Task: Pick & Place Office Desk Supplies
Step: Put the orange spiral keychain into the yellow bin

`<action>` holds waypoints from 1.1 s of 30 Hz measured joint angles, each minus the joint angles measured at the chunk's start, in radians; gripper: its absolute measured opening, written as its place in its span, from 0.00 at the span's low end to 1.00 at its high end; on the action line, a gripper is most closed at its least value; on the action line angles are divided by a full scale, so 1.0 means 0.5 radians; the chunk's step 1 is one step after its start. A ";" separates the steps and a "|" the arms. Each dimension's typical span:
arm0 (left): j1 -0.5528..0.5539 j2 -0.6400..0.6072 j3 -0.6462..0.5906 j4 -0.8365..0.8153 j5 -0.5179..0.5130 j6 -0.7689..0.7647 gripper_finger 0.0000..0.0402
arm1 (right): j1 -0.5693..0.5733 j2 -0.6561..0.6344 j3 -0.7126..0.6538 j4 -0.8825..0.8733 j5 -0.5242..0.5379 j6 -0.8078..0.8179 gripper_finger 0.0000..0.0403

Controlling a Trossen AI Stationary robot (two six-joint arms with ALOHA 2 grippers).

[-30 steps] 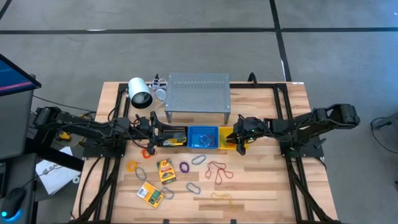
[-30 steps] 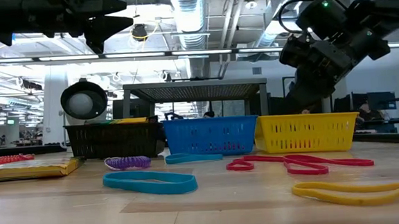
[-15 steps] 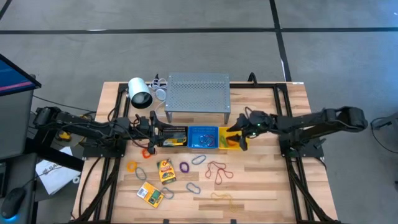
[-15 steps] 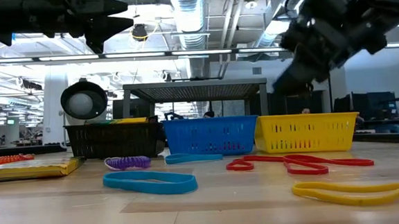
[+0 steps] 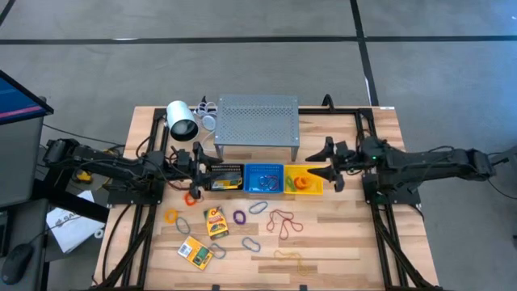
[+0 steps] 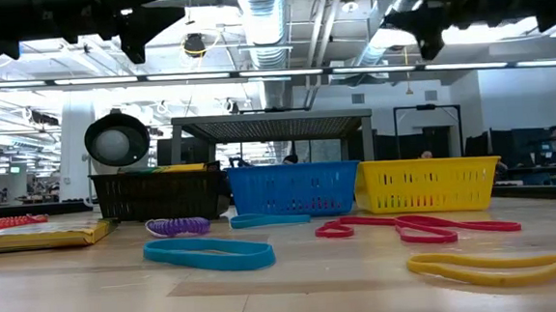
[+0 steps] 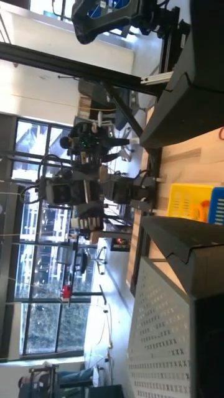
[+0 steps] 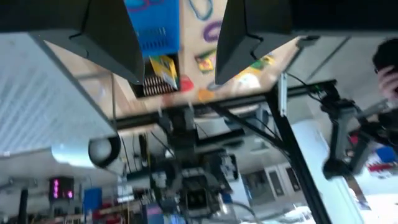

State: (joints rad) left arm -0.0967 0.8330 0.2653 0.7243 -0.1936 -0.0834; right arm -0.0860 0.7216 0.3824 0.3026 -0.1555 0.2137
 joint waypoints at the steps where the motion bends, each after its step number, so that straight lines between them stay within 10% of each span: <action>1: 0.000 0.000 0.000 -0.002 0.000 0.000 0.46 | 0.011 -0.022 0.000 0.000 0.000 0.011 0.48; 13: 0.000 -0.024 0.000 0.115 0.000 0.013 0.46 | 0.043 -0.128 -0.001 0.143 -0.176 0.109 0.48; 25: -0.005 -0.266 0.001 -0.253 0.000 0.007 0.46 | 0.043 -0.936 0.000 -0.743 -0.209 -0.085 0.45; 33: -0.006 -0.266 0.001 -0.422 0.025 -0.100 0.46 | 0.056 -1.150 -0.367 -0.686 -0.153 0.016 0.45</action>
State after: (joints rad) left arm -0.0998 0.6999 0.2657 0.5136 -0.1812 -0.1334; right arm -0.0581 0.1466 0.1991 -0.0404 -0.2317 0.2216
